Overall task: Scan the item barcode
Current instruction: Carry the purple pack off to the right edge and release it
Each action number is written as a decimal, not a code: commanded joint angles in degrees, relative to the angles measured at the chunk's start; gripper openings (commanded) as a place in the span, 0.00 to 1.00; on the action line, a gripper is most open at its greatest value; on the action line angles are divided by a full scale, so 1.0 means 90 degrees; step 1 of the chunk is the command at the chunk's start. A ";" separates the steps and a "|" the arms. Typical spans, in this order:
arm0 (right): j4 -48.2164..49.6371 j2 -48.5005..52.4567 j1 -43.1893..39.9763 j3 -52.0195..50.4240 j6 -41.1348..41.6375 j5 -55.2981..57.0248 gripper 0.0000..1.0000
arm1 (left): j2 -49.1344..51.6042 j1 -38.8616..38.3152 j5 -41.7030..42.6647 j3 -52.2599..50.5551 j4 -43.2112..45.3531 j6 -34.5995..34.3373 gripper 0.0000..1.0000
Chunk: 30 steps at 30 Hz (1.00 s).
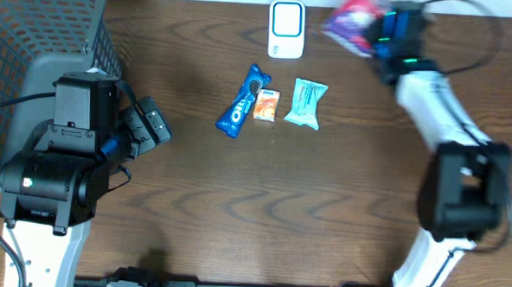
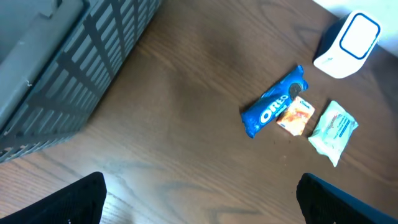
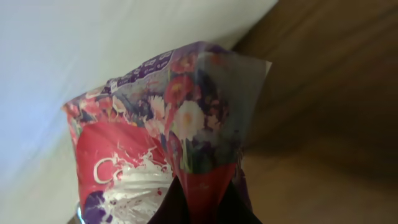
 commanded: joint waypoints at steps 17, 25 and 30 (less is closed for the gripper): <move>-0.3310 -0.1044 -0.4284 -0.0012 -0.1343 0.1600 0.15 | 0.0017 0.0029 -0.0080 0.0046 -0.0015 0.0015 0.98; -0.3101 -0.0775 -0.5005 -0.0138 -0.2259 0.0272 0.75 | 0.0017 0.0029 -0.0080 0.0046 -0.0015 0.0015 0.98; -0.3249 -0.0639 -0.4913 -0.0138 -0.2266 -0.0318 0.76 | 0.0017 0.0029 -0.0078 0.0046 -0.0015 0.0015 0.98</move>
